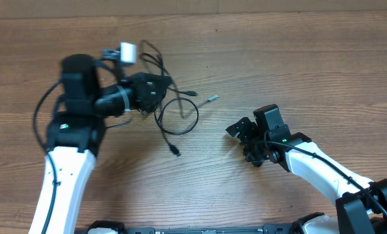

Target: Untangle cables

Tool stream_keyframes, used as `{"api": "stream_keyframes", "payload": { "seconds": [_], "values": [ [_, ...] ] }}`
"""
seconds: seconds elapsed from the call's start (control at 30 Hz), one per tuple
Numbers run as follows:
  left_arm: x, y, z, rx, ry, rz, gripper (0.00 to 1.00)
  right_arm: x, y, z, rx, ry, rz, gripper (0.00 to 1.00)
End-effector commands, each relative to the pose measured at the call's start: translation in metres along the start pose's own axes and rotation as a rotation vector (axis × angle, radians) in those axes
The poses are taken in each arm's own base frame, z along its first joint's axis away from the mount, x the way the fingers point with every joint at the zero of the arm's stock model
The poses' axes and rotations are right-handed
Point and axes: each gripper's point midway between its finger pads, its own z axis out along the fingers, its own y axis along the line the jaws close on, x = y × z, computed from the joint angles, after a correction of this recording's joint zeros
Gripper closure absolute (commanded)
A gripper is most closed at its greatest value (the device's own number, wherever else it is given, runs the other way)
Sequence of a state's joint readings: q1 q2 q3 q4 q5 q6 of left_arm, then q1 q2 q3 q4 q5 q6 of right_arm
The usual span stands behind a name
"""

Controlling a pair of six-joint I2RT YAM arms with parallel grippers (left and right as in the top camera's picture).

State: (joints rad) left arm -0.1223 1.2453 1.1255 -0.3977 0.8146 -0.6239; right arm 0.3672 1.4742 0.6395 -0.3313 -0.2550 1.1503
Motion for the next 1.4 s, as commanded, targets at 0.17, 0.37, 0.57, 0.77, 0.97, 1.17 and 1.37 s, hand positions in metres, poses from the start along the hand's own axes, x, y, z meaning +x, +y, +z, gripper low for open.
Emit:
{"api": "stream_keyframes", "payload": {
  "seconds": [0.17,0.37,0.57,0.77,0.97,1.17,1.37],
  "values": [
    [0.035,0.059,0.05,-0.414,0.051,0.138,0.92,-0.021,-0.009,-0.006,0.048,-0.12,-0.045,0.01],
    [0.072,0.104,0.065,-0.624,0.174,0.136,0.75,-0.056,-0.022,-0.015,0.106,-0.279,-0.04,0.0],
    [0.074,0.123,0.072,-0.677,0.216,0.225,0.29,-0.079,-0.033,-0.023,0.118,-0.321,0.03,0.0],
    [0.011,0.119,0.042,-0.868,0.005,0.304,0.0,-0.077,-0.034,-0.023,0.121,-0.316,0.029,0.0],
    [-0.041,0.102,0.028,-0.896,-0.191,0.308,0.0,-0.077,-0.034,-0.023,0.122,-0.317,0.029,0.0],
    [-0.054,0.124,0.023,-0.916,-0.255,0.182,0.06,-0.075,-0.038,-0.022,0.139,-0.307,0.032,0.0],
    [-0.048,0.161,0.037,-0.903,-0.221,0.022,0.27,-0.072,-0.043,-0.022,0.158,-0.297,0.035,0.0]
  ]
}}
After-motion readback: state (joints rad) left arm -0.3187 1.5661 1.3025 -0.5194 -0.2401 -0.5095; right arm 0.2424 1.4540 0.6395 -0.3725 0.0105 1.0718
